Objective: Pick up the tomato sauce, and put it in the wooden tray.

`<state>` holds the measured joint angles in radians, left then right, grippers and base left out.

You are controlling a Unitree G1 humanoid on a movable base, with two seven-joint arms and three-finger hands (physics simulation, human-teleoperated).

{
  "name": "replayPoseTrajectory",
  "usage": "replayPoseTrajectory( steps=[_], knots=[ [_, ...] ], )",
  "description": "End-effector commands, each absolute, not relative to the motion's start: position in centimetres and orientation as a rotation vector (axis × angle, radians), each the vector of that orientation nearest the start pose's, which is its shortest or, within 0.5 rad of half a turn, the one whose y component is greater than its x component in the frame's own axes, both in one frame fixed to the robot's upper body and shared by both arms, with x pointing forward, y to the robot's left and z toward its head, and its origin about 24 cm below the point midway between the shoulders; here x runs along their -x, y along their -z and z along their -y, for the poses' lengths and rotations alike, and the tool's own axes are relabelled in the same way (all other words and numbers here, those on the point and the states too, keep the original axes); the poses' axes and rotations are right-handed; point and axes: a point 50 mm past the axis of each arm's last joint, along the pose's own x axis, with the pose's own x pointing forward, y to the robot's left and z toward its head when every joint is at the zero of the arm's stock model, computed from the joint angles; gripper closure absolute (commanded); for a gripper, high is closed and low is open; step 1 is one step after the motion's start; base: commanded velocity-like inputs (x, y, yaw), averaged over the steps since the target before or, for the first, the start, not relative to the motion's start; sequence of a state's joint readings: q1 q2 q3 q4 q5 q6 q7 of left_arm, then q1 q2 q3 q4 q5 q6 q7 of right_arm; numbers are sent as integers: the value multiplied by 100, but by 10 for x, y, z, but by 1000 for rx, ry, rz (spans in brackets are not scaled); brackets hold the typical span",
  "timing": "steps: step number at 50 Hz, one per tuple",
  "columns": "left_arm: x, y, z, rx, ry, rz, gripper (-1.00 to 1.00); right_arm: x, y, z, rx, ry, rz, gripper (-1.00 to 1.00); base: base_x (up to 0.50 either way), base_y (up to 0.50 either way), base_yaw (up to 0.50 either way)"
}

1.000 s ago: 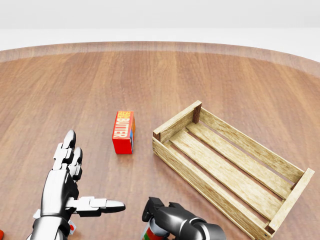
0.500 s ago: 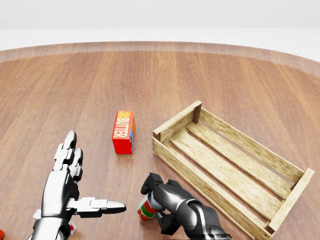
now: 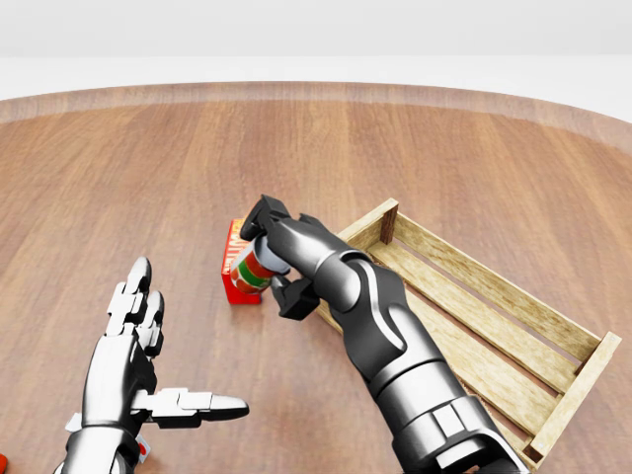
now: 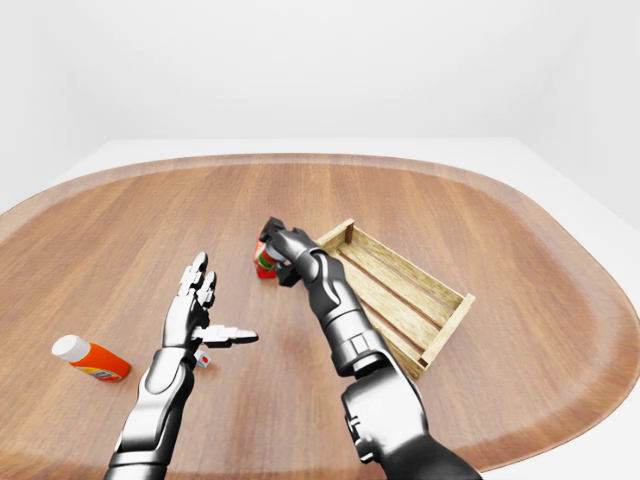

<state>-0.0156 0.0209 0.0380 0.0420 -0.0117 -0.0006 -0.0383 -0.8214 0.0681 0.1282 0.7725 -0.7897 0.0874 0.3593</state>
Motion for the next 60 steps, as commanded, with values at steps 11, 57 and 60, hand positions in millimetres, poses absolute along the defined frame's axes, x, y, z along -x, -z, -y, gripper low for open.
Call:
replayPoseTrajectory(
  steps=[11,57,60],
  knots=[
    [-256,-37,-160,1,5,-26,-100,-384,-189,57,1048,-503,148,100,0,0,0],
    [-255,-36,-160,-6,-2,-31,-100,-414,-149,208,1002,-137,-291,100,0,0,0],
    [-256,-36,-160,-4,-2,-32,-100,-414,-144,209,1027,-146,-322,100,0,0,0]
  ],
)
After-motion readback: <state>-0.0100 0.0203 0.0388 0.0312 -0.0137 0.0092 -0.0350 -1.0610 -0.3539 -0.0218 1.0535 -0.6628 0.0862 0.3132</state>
